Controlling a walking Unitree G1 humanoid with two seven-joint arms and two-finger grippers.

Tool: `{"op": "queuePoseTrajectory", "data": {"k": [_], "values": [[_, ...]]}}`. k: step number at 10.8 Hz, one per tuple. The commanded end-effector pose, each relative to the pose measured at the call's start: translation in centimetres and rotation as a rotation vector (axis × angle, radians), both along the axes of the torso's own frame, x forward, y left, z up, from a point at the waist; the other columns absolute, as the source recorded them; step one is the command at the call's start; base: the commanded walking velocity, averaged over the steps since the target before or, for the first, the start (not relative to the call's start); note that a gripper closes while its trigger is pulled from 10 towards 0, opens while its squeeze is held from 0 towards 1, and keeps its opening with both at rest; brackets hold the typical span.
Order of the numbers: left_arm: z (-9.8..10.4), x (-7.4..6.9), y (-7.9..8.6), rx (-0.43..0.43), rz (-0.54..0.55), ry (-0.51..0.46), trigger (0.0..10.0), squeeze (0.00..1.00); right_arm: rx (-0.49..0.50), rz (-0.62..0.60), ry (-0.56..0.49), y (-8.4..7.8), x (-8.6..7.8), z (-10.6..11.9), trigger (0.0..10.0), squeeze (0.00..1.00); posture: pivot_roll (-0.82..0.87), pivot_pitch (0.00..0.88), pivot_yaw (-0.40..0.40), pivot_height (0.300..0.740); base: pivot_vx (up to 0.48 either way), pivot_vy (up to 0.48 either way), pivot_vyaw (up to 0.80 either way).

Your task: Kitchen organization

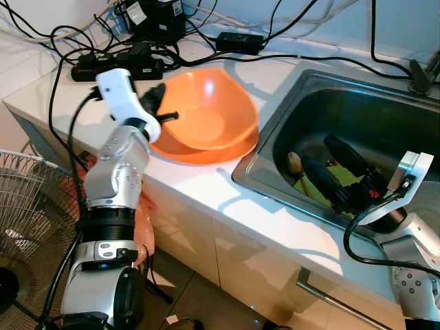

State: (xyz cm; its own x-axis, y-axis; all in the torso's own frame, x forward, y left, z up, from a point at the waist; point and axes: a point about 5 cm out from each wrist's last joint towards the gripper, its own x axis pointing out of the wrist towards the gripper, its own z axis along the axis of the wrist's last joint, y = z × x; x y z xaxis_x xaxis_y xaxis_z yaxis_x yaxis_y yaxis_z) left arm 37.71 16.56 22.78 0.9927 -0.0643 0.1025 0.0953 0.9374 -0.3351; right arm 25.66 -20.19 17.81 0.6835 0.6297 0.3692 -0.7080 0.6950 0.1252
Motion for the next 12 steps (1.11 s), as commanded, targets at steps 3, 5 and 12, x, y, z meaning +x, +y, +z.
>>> {"op": "queuePoseTrajectory", "data": {"k": [3,5,12], "values": [[0.9,-0.3,0.5,-0.038,0.024,-0.060,10.0,0.00,0.013,0.005,0.008,0.0,0.0,-0.3,10.0,0.00,0.01,0.096,0.093,0.740,0.000,0.000,0.00],[2.7,-0.2,-0.2,-0.103,-0.022,-0.165,10.0,0.00,0.016,-0.021,-0.016,-0.7,0.0,0.3,10.0,0.00,0.01,0.101,0.093,0.740,0.000,0.000,0.00],[6.8,0.8,-4.8,-0.253,-0.188,-0.327,10.0,0.00,0.005,-0.093,-0.041,-2.0,0.0,1.0,10.0,0.00,-0.02,0.101,0.099,0.740,0.000,0.000,0.00]]}}
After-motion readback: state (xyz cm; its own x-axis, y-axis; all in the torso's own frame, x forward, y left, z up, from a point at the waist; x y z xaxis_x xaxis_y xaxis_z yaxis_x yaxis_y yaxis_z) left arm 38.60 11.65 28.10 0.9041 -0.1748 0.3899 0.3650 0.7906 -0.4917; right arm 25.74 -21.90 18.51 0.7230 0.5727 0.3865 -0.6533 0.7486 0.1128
